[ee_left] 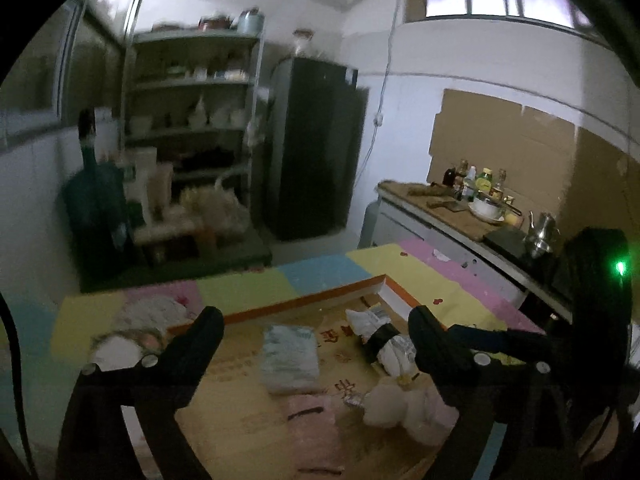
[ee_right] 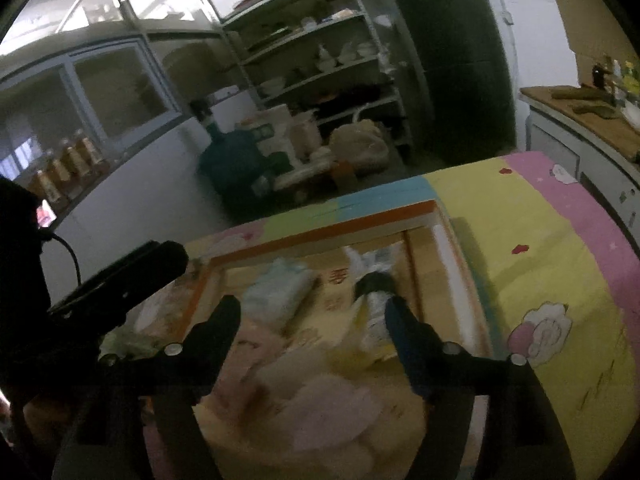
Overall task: Organize soft objects
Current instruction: 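Lower both items into the tray and open both grippers, then move both grippers back over the remaining pile of soft items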
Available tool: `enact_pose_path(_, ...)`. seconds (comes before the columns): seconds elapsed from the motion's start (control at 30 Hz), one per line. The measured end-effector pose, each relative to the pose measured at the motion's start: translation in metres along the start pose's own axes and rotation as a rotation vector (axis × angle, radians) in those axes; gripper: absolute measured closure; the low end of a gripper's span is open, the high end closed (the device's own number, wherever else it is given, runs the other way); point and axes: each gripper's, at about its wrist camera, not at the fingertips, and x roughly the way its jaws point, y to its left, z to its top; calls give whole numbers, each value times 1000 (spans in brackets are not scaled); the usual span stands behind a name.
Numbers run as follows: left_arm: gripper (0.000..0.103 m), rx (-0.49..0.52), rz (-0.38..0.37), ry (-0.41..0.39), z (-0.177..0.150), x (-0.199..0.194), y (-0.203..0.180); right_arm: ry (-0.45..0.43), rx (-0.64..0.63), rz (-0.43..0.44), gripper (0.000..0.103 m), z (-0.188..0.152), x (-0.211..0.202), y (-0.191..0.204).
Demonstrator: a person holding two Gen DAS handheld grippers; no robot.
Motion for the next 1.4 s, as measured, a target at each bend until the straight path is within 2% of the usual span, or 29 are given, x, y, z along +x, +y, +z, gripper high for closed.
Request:
enact_pose_path(0.2, 9, -11, 72, -33, -6, -45, 14, -35, -35, 42, 27, -13, -19, 32)
enact_pose_path(0.4, 9, -65, 162, -32, -19, -80, 48, -66, -68, 69, 27, -26, -31, 68)
enact_pose_path(0.77, 10, -82, 295, -29, -48, -123, 91, -68, -170, 65, 27, -47, -23, 140)
enact_pose_path(1.2, 11, -107, 357, -38, -69, -165, 130, -57, -209, 88, 27, -67, -13, 193)
enact_pose_path(1.4, 11, -157, 385, -43, -84, -187, 162, -50, -225, 72, 27, -81, -7, 212)
